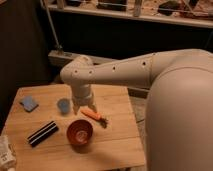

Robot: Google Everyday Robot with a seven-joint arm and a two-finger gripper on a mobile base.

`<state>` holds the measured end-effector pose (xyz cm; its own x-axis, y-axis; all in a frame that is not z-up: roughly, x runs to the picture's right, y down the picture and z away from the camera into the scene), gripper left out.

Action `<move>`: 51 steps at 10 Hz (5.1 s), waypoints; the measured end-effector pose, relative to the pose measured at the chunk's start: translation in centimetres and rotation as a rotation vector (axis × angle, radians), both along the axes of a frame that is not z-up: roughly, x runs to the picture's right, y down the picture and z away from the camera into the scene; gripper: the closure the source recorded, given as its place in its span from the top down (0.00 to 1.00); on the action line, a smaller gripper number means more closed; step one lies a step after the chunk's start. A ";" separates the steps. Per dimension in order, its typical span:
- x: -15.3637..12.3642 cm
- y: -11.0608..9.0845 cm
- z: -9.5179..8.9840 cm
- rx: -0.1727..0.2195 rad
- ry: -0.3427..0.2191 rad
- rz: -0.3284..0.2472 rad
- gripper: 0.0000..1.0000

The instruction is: Push the eraser across the table

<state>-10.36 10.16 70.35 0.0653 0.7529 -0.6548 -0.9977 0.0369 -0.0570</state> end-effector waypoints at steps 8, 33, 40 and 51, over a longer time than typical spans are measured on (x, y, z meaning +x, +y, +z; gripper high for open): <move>0.0 0.0 0.0 0.000 0.000 0.000 0.65; -23.2 1.7 4.5 0.095 -0.338 -0.373 0.65; -26.6 6.4 7.6 0.073 -0.437 -0.503 0.65; -29.8 9.4 11.0 0.045 -0.438 -0.537 0.65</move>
